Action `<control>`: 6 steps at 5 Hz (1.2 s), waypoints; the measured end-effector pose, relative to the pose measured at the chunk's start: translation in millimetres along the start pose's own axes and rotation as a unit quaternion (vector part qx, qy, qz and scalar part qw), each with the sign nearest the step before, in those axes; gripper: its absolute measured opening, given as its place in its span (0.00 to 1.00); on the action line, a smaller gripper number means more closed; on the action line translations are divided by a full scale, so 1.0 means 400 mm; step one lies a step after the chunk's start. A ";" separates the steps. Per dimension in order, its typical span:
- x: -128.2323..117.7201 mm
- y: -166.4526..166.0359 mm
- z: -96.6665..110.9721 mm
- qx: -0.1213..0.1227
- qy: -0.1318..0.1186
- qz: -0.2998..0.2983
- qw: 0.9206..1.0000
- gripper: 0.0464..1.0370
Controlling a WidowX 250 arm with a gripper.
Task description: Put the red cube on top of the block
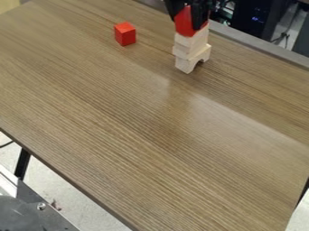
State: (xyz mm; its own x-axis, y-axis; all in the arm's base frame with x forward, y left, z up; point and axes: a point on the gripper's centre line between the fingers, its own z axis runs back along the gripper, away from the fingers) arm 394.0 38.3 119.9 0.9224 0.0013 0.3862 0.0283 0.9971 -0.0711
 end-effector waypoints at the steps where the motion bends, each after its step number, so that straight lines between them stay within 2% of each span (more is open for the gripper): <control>1: 0.005 0.001 -0.001 0.001 -0.001 0.001 1.000 0.54; 5: 0.010 0.007 -0.010 0.006 -0.007 0.000 1.000 0.54; 6: 0.010 0.009 -0.015 0.007 -0.008 -0.001 1.000 0.59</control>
State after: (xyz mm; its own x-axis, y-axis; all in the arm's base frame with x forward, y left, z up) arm 400.3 41.3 115.6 0.9163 0.0005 0.4004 0.0242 0.9981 -0.0567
